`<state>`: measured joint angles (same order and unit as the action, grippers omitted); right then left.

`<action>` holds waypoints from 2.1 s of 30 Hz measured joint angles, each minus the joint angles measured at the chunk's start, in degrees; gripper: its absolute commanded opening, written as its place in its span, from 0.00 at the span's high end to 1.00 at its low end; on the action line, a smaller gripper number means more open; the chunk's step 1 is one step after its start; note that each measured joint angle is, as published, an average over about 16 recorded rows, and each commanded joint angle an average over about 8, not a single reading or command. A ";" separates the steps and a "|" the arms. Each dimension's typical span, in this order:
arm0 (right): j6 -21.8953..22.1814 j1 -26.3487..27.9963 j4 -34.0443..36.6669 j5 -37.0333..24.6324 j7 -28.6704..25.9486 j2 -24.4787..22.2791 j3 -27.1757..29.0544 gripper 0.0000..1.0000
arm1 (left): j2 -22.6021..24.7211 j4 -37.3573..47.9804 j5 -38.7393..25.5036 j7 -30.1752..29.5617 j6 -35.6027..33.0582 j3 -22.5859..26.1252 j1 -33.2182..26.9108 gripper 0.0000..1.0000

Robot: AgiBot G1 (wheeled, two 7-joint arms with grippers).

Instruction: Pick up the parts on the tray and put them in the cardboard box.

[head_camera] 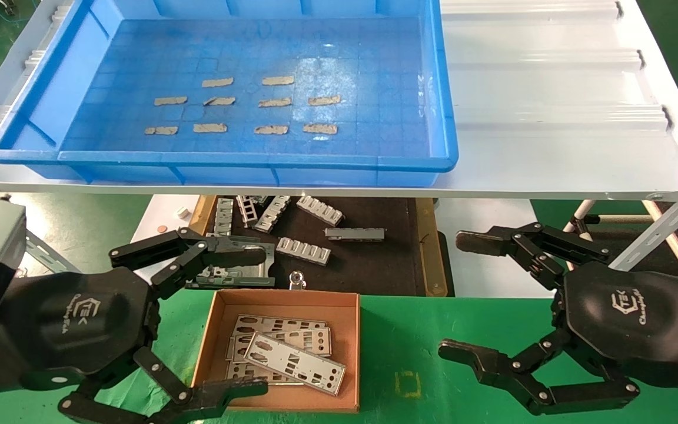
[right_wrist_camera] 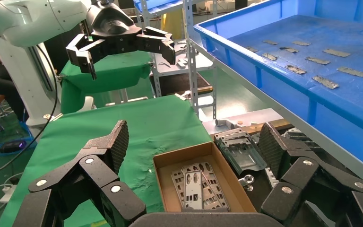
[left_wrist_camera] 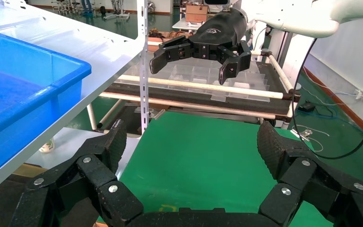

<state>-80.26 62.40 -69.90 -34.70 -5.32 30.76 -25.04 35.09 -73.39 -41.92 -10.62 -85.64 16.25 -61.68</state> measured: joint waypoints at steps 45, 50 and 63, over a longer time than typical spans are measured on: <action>0.00 0.00 0.00 0.00 0.00 0.00 0.00 0.00 | 0.00 0.00 0.00 0.00 0.00 0.00 0.00 0.00; 0.00 0.00 0.00 0.00 0.00 0.00 0.00 0.00 | 0.00 0.00 0.00 0.00 0.00 0.00 0.00 0.00; 0.00 0.00 0.00 0.00 0.00 0.00 0.00 0.00 | 0.00 0.00 0.00 0.00 0.00 0.00 0.00 0.00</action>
<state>-80.26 62.40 -69.90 -34.70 -5.32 30.76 -25.04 35.09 -73.39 -41.92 -10.62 -85.64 16.25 -61.68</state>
